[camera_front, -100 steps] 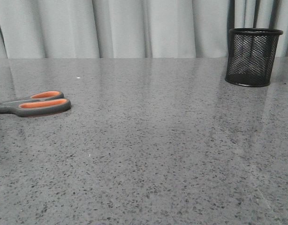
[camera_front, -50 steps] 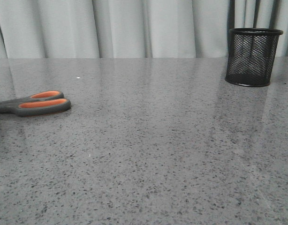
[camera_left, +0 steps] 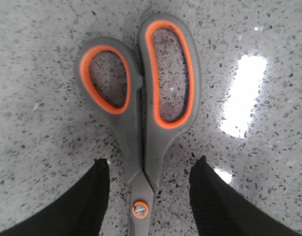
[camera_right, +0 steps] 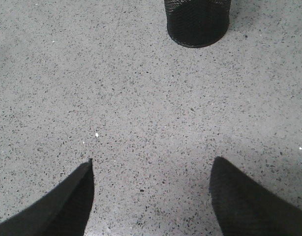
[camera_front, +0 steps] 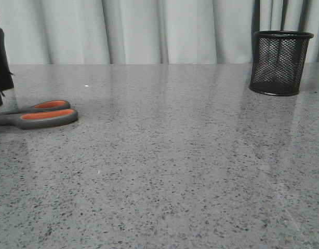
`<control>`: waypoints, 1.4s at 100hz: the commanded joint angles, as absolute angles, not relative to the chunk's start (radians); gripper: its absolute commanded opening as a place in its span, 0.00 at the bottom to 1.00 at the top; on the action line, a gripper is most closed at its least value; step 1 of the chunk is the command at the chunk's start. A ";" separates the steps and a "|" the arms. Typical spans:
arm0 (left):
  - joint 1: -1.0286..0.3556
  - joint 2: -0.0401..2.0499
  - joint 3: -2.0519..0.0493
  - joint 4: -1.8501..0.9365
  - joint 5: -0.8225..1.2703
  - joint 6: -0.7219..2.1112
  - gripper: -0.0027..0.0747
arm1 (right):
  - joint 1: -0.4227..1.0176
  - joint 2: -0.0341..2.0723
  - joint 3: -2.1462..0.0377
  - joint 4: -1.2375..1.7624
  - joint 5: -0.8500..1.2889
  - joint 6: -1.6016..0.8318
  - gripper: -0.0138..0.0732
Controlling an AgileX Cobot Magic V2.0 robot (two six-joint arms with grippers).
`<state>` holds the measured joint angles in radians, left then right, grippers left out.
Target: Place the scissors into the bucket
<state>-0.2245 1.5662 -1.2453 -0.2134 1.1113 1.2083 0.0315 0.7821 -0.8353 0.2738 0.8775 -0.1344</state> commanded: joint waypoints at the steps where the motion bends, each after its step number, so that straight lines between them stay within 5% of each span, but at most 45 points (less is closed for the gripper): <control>1: -0.231 1.559 -1.284 -0.232 1.104 1.216 0.49 | 0.033 0.785 -0.869 0.274 0.832 -0.146 0.68; 79: -0.231 1.635 -1.284 -0.231 1.055 1.242 0.48 | 0.033 0.785 -0.869 0.274 0.833 -0.146 0.68; 91: -0.231 1.635 -1.284 -0.228 1.077 1.244 0.33 | 0.033 0.785 -0.869 0.274 0.833 -0.146 0.68; 105: -0.231 1.635 -1.284 -0.228 1.101 1.244 0.01 | 0.033 0.785 -0.869 0.274 0.833 -0.146 0.68; 140: -0.323 1.547 -1.473 -0.214 1.190 1.187 0.01 | 0.033 0.785 -0.869 0.315 0.830 -0.151 0.68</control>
